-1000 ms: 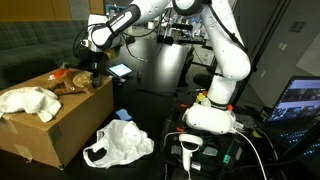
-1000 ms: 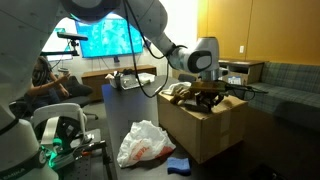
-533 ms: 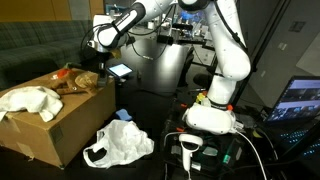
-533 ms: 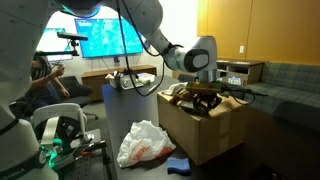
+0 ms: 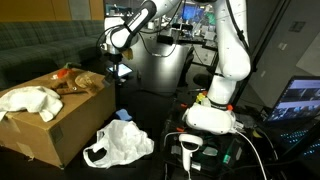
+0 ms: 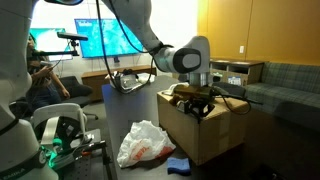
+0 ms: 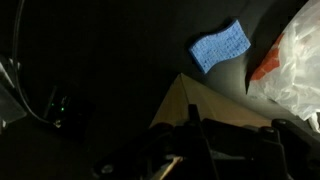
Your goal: Pick up all the objects on the table and put them on the box, then pick up all the object on the box and put them on the table
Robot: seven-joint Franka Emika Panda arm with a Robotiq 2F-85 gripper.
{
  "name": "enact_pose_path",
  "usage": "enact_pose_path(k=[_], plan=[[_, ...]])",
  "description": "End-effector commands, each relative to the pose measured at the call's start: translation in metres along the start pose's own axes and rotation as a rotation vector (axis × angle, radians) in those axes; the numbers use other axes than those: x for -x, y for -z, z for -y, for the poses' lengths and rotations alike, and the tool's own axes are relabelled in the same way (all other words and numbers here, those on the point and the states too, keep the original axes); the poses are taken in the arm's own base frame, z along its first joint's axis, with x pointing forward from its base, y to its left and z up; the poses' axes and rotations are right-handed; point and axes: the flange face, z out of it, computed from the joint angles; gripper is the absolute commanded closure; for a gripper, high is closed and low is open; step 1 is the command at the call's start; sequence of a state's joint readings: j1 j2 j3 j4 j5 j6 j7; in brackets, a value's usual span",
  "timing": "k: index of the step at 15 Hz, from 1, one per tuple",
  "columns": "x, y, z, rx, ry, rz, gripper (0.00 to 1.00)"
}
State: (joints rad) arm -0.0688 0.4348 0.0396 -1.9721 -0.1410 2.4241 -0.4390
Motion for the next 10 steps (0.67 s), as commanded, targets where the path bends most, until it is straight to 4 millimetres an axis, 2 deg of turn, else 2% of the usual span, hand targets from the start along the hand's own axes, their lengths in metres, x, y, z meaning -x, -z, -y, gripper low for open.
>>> enact_pose_path(k=[1, 6, 9, 10], plan=[[0.042, -0.009, 0.01, 0.006, -0.068, 0.042, 1.0], [0.076, -0.04, 0.02, -0.038, -0.14, 0.109, 1.0], [0.091, -0.049, 0.025, -0.053, -0.18, 0.129, 1.0], [0.093, -0.05, 0.029, -0.057, -0.192, 0.128, 0.88]])
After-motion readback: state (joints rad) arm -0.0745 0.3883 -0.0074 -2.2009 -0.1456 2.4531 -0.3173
